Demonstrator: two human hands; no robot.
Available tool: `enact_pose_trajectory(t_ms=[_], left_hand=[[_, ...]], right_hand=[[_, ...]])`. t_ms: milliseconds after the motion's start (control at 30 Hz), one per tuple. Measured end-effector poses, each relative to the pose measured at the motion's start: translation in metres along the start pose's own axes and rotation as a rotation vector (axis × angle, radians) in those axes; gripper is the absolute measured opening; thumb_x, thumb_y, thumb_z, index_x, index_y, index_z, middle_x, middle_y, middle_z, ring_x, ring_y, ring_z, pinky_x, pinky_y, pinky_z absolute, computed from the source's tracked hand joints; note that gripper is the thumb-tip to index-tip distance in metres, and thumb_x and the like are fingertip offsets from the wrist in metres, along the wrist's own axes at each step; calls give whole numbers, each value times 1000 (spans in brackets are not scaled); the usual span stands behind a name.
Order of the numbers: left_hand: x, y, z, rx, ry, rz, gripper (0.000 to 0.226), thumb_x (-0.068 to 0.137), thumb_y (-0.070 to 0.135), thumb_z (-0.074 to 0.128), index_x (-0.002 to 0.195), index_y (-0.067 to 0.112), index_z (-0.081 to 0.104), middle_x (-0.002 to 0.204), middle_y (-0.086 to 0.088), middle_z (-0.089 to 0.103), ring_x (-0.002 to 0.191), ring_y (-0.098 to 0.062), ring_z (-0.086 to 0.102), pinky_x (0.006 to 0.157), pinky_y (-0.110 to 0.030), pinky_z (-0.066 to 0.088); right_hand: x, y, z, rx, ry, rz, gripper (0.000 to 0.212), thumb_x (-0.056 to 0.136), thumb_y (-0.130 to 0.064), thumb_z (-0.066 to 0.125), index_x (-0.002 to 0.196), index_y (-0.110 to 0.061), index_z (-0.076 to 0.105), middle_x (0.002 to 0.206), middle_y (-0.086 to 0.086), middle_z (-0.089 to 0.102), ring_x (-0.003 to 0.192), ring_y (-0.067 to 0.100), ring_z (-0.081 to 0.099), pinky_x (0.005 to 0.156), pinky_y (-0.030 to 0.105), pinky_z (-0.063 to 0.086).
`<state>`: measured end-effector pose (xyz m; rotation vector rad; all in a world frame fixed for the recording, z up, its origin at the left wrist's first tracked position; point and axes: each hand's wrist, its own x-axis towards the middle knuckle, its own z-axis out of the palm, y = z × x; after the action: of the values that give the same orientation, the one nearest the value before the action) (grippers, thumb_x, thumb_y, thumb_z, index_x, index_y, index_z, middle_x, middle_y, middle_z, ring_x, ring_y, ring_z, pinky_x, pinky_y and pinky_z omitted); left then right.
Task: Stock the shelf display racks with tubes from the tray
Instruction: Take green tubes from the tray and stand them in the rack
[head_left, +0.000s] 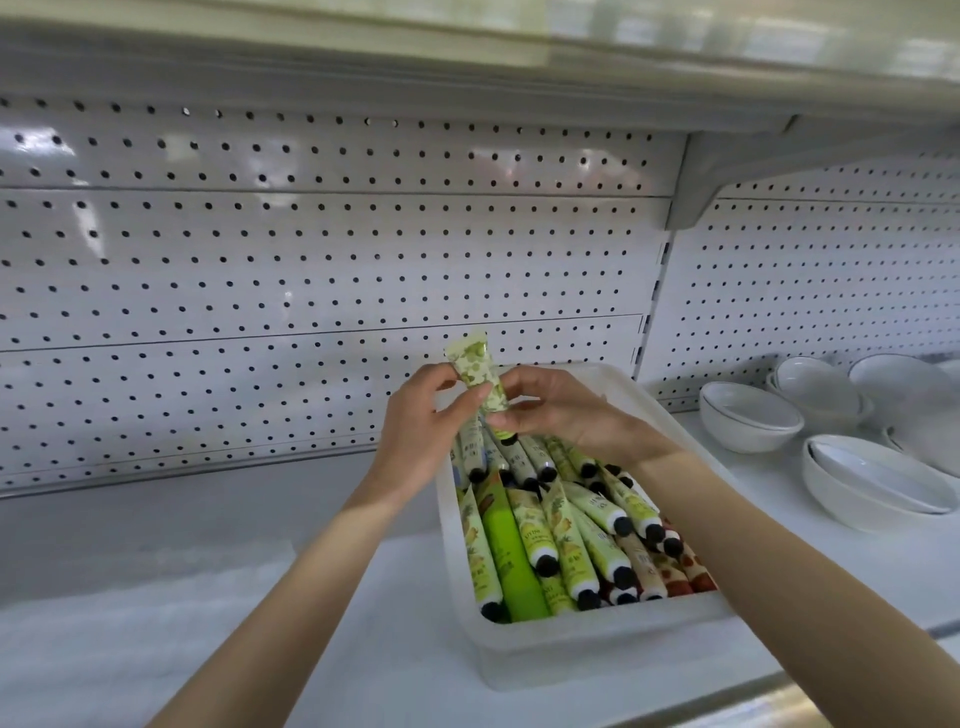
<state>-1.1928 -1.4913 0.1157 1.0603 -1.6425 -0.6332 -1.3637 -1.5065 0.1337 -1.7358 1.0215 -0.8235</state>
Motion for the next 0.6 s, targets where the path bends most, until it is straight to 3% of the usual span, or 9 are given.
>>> enact_pose_trajectory(t_ms=[67,133,233,300,367,467,600], left_hand=[[1,-1,-1,-45,21,-10,15,87,30,61,99,20,63,104,7,66,100,-3,58,80,-7,39],[2,3,-3,-117,42,-18,14,89,27,59,99,18,61,100,8,66,93,2,60,76,-7,42],[4,7,-7,-217,74,-30,5,91,23,56,94,20,58,96,8,65,87,-1,63,80,-17,49],[5,7,-10,-243,69,-53,3,91,24,56,93,21,57,96,2,65,89,-10,64,78,-26,54],[2,7,-11,-260,46,-68,7,91,23,56,95,18,57,94,0,66,86,-11,64,72,-25,57],[-4,6,-10,-252,15,-81,15,90,24,57,98,12,59,96,-4,66,88,-14,65,73,-30,58],[-8,4,-11,-248,-8,-100,12,88,25,58,93,14,59,98,-5,67,92,-17,65,78,-41,57]], right_hand=[[1,-2,-2,31,-33,35,15,85,-14,64,99,-19,63,106,-1,63,97,10,62,78,18,50],[1,-5,-8,91,-39,46,23,87,-23,59,109,-15,62,114,-1,63,107,12,61,84,22,51],[2,0,-23,61,133,53,39,86,-36,57,116,-12,59,120,0,62,110,12,59,90,25,51],[4,10,-34,-68,304,107,27,91,-31,58,112,-14,61,115,-1,62,108,16,59,88,27,50],[7,25,-45,-333,439,149,19,93,-22,57,109,-14,63,110,0,62,103,19,60,82,27,49],[7,42,-56,-690,471,234,26,92,-13,55,116,-7,60,117,9,61,106,21,57,83,23,40],[3,52,-61,-810,445,348,33,90,-8,52,123,-4,54,123,15,57,104,26,58,80,26,41]])
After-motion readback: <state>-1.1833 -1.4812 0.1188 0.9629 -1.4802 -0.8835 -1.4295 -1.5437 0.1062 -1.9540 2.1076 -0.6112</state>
